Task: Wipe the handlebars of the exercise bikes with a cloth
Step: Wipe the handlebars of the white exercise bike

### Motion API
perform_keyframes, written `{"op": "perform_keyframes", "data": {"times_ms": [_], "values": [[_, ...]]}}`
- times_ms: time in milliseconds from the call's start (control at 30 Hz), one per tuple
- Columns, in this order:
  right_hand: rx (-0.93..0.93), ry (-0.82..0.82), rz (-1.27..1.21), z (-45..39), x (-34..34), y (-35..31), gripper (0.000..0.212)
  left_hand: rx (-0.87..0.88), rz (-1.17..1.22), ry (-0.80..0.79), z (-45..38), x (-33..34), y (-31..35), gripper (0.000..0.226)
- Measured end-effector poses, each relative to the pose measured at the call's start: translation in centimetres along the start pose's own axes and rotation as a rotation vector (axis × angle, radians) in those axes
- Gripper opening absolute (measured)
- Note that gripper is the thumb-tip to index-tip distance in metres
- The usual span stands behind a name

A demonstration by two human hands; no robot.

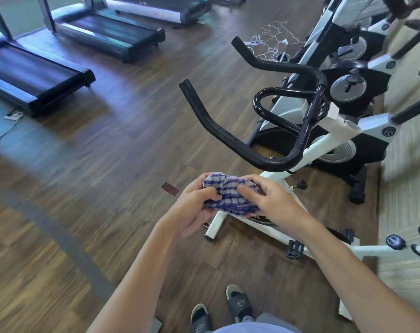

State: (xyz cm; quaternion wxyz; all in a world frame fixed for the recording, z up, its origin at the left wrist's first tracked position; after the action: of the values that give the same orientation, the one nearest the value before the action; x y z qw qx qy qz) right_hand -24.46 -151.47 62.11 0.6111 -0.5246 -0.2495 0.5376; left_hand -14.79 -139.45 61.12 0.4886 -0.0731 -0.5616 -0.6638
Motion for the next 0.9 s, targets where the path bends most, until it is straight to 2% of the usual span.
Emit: {"op": "perform_keyframes", "data": {"times_ms": [100,200,300,400,500,567,633,700,800,900], "values": [[-0.065,0.157,0.139,0.2,-0.9,-0.1,0.014,-0.029,-0.133,-0.039,-0.2,-0.3,0.2,0.048],[-0.119,0.265,0.226,0.3,-1.9,-0.7,0.018,-0.053,-0.375,0.021,-0.5,-0.8,0.1,0.051],[-0.188,0.374,0.344,0.7,-2.3,-1.5,0.019,0.115,-0.766,0.139,-0.8,-0.7,0.8,0.022],[-0.237,0.531,0.487,1.1,-2.5,-1.9,0.016,0.337,-0.937,0.362,-0.5,0.0,1.1,0.007],[-0.245,0.564,0.448,1.3,-2.0,-1.9,0.025,0.444,-0.910,0.490,-0.2,0.7,0.4,0.005],[-0.205,0.416,0.266,1.1,-1.3,-1.7,0.041,0.427,-0.824,0.498,-0.4,0.7,0.0,0.015],[-0.181,0.227,0.150,0.9,-0.6,-1.4,0.051,0.351,-0.669,0.412,-0.8,1.0,-0.5,0.025],[-0.202,0.145,0.197,0.7,-0.9,-1.2,0.055,0.257,-0.394,0.250,-1.0,1.9,-1.1,0.031],[-0.338,0.184,0.247,0.8,-2.1,-2.1,0.048,0.185,-0.144,0.062,-1.1,3.5,-1.3,0.019],[-0.389,0.246,0.155,0.7,-3.4,-3.0,0.039,0.190,-0.231,0.030,-1.5,3.8,-1.4,0.051]]}}
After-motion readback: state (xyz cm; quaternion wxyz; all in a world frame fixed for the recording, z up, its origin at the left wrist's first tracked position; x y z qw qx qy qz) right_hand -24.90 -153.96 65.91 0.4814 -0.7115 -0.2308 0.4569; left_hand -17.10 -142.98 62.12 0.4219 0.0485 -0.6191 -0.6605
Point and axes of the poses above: each hand's wrist, its own z-axis away from the middle knuckle, its own x-axis out of the palm, y = z × x, the point moved 7 cm from there along -z, towards the middle knuckle, and after that the axes turned 11 degrees about z, right-handed, at the moved point
